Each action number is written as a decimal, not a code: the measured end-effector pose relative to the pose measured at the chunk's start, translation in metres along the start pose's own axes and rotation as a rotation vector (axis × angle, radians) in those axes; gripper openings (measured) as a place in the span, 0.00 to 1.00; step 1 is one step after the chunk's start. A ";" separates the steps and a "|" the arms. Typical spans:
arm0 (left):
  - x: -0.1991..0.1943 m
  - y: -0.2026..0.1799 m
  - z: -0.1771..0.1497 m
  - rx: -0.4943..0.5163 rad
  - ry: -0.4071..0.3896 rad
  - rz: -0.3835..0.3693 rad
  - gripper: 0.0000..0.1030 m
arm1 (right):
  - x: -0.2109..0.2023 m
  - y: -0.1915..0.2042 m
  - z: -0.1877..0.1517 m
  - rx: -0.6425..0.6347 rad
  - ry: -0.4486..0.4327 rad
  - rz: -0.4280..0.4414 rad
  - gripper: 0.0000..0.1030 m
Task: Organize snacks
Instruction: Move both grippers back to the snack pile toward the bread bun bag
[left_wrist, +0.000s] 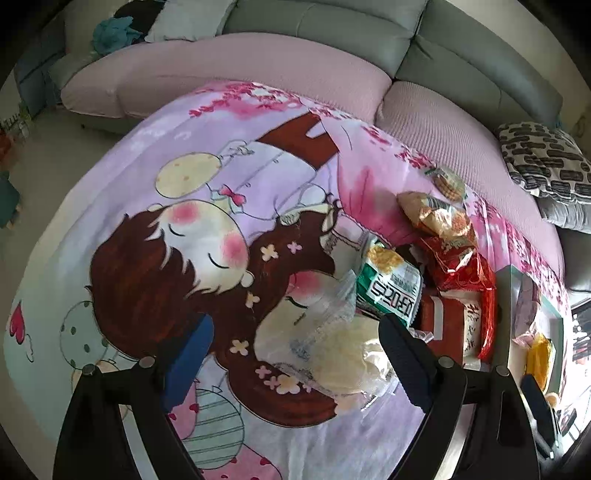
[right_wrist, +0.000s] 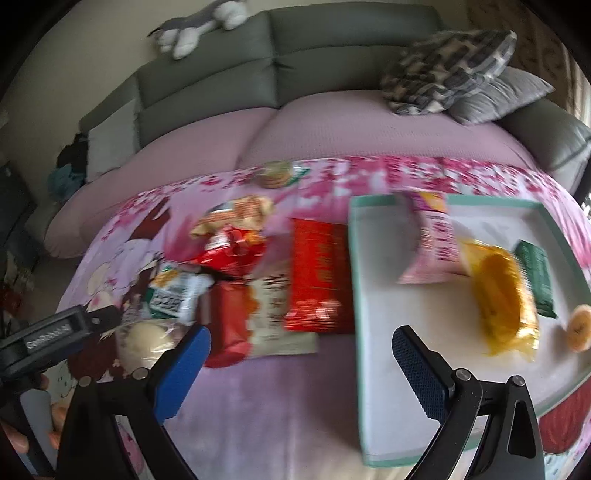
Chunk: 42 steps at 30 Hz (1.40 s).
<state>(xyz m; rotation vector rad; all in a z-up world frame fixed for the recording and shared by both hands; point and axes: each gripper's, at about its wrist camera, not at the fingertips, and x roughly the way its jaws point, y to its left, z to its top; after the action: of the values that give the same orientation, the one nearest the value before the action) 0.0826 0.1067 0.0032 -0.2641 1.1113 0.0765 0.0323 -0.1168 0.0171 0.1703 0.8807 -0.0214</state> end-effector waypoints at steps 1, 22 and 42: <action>0.002 -0.002 0.000 0.005 0.010 -0.015 0.89 | 0.001 0.005 -0.001 -0.011 0.002 0.000 0.97; 0.032 -0.030 -0.010 0.087 0.136 -0.094 0.72 | 0.018 0.013 -0.006 -0.056 0.053 -0.022 0.97; 0.024 0.017 -0.001 -0.072 0.120 -0.049 0.69 | 0.051 0.071 -0.011 -0.304 0.094 -0.098 0.64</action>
<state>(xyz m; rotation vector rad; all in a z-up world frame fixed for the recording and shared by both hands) 0.0896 0.1211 -0.0214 -0.3637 1.2218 0.0583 0.0630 -0.0427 -0.0191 -0.1571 0.9742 0.0289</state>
